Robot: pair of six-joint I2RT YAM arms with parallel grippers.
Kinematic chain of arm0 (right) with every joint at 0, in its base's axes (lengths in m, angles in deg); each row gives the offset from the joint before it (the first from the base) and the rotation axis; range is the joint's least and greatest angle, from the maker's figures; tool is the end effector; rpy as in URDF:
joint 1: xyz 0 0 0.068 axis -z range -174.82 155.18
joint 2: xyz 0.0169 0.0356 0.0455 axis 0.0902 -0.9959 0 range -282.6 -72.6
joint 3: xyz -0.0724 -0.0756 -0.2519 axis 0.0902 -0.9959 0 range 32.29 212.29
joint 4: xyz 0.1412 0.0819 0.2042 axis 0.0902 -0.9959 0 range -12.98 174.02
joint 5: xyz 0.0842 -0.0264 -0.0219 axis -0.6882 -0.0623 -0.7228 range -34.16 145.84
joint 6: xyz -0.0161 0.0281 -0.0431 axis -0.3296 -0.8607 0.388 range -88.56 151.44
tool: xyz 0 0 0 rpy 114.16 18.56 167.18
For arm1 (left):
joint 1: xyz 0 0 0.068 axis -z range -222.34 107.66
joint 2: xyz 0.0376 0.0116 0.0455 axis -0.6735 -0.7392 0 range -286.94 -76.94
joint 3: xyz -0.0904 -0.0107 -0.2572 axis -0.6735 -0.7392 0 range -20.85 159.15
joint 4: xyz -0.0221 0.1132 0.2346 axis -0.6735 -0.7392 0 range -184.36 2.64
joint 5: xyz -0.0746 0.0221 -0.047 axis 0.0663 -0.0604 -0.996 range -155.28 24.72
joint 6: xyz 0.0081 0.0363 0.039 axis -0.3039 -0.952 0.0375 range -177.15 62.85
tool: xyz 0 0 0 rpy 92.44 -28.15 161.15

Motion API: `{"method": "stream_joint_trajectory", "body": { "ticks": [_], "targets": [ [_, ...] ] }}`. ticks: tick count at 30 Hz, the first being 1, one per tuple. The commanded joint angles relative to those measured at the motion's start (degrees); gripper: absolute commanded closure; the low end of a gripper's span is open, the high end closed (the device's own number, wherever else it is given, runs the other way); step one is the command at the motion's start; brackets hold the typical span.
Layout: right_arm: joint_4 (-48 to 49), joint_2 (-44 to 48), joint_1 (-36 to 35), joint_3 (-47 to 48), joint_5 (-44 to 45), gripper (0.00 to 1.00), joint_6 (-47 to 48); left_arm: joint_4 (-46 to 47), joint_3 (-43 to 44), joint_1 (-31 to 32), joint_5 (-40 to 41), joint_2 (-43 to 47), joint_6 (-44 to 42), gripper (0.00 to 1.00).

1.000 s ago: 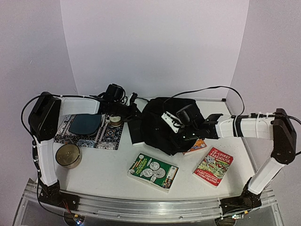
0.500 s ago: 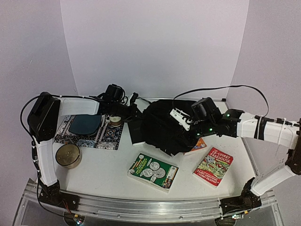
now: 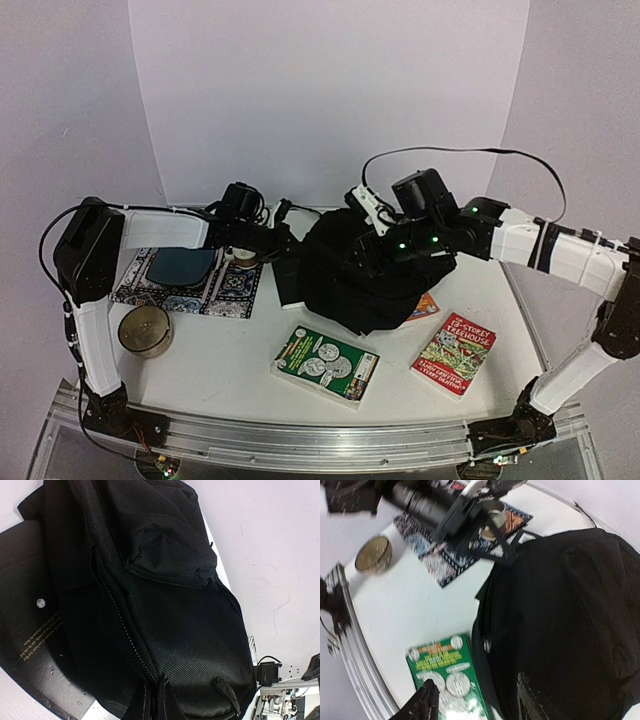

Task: Pack the student bag
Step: Grab the largest pocket of the student bag.

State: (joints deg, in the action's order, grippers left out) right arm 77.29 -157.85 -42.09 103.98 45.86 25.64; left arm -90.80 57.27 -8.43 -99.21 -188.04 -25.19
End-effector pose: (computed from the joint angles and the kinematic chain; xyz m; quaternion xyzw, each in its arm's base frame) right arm 0.2348 0.2633 0.3396 -0.3359 0.7470 0.3182 0.4774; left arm 0.3511 -0.2599 0.2153 0.1460 0.8515 -0.4530 0.2201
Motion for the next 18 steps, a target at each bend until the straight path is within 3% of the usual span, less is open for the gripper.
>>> {"method": "stream_joint_trajectory", "body": {
  "ticks": [1, 9, 18],
  "targets": [
    [-0.5, -7.6, 0.0, 5.5, 0.9, 0.47, -13.1, 4.8, -0.3, 0.8, -1.0, 5.2, 0.0, 1.00],
    [-0.6, -15.1, 0.0, 9.3, 1.0, 0.49, -26.6, 5.5, -1.2, 1.6, -0.9, 6.4, -0.7, 1.00],
    [3.0, -17.0, 0.5, 8.2, -0.5, 0.56, -31.9, 5.9, -1.4, 2.2, -0.9, 6.9, -1.2, 1.00]
  ]
}}
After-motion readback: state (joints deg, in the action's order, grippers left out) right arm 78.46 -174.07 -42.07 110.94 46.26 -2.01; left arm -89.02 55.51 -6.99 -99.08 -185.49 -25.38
